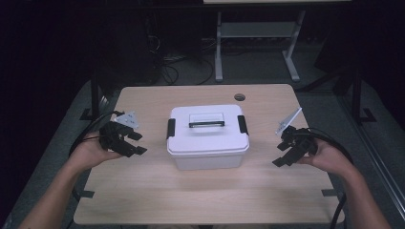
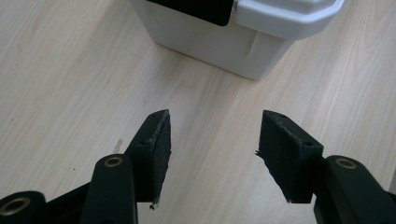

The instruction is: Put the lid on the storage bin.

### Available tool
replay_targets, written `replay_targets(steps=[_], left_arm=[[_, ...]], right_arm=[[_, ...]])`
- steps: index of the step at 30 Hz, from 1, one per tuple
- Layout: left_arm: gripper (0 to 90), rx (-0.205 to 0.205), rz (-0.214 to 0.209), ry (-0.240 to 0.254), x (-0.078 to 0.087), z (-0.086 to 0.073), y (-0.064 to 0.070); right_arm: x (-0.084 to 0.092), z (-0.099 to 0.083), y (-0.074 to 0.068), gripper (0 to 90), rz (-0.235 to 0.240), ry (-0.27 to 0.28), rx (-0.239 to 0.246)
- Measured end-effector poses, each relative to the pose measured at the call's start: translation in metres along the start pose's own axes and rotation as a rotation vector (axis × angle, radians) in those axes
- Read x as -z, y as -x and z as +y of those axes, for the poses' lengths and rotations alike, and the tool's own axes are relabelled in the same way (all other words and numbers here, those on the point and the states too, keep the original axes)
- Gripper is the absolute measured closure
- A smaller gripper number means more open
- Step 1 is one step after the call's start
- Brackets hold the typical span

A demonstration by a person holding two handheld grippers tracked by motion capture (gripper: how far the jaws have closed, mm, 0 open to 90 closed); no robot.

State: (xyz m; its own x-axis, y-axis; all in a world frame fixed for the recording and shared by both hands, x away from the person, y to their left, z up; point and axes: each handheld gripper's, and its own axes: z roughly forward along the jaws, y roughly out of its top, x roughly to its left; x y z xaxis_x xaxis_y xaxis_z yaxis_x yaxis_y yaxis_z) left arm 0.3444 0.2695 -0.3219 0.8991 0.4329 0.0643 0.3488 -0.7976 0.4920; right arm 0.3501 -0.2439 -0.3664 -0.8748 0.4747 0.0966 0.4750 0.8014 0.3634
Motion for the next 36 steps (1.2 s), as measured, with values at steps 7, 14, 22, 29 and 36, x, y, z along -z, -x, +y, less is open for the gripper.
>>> replay_targets(steps=[7,14,22,29,36], left_arm=[[41.8,0.008,0.001,0.004,-0.004,-0.007,0.001],[40.2,0.025,0.01,0.013,-0.007,-0.013,0.002],[38.2,0.042,0.012,0.011,-0.011,-0.021,0.003],[35.8,0.045,0.011,0.004,-0.015,-0.024,0.004],[33.4,0.051,0.014,-0.001,-0.018,-0.027,0.006]], right_arm=[[-0.002,0.0,0.0,29.6,0.004,-0.001,0.0],[-0.003,0.001,-0.001,29.6,0.005,-0.002,0.001],[-0.006,-0.002,-0.001,29.6,0.01,-0.001,-0.006],[-0.008,-0.004,-0.001,29.6,0.011,0.0,-0.01],[-0.009,-0.009,-0.001,29.5,0.009,0.002,-0.014]])
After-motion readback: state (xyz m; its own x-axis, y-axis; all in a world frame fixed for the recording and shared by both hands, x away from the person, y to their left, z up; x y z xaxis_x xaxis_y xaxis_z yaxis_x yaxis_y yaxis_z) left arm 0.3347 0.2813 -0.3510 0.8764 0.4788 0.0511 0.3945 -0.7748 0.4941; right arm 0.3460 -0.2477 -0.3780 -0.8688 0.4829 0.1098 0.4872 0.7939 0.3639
